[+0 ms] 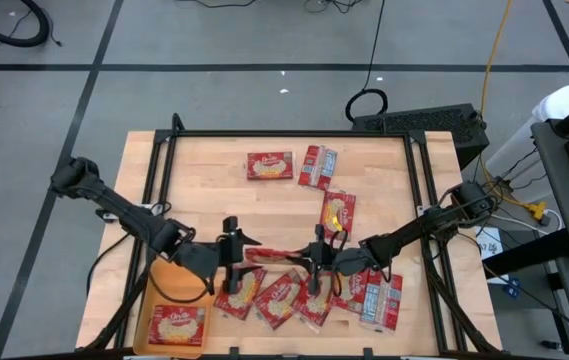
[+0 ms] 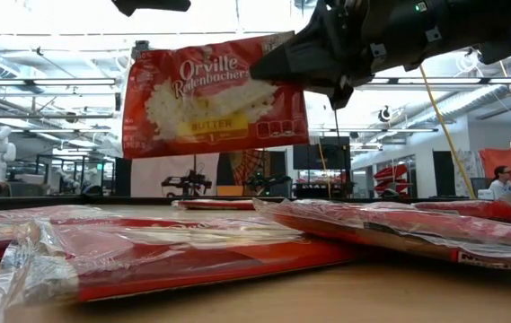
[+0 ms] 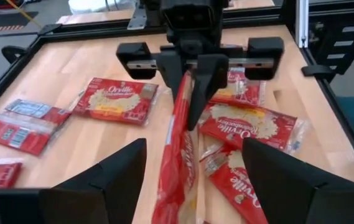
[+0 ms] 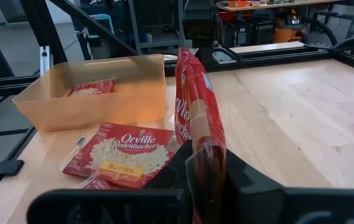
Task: Sort popcorn bags into baskets
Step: Put the red popcorn bag into the orange bin
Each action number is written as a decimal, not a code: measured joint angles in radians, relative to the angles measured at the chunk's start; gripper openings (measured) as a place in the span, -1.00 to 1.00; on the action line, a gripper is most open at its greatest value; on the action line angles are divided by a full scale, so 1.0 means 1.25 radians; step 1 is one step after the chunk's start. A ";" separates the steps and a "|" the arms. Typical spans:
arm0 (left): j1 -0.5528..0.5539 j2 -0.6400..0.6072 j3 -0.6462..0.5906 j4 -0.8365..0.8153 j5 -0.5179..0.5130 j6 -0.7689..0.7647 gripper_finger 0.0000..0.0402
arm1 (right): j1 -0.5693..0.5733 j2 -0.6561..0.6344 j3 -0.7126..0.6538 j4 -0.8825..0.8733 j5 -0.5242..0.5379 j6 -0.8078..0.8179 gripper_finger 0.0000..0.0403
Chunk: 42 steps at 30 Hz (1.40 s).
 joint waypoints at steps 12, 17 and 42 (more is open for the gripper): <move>0.103 0.208 0.227 -0.320 0.179 -0.014 0.33 | -0.002 0.000 0.000 -0.002 0.000 -0.009 -0.92; 0.123 0.275 0.292 -0.347 0.278 0.037 0.12 | -0.001 0.000 0.000 -0.013 -0.005 -0.018 -0.92; 0.042 0.221 0.443 -0.781 0.309 -0.066 -0.90 | 0.024 0.000 0.000 0.012 0.045 -0.066 -0.17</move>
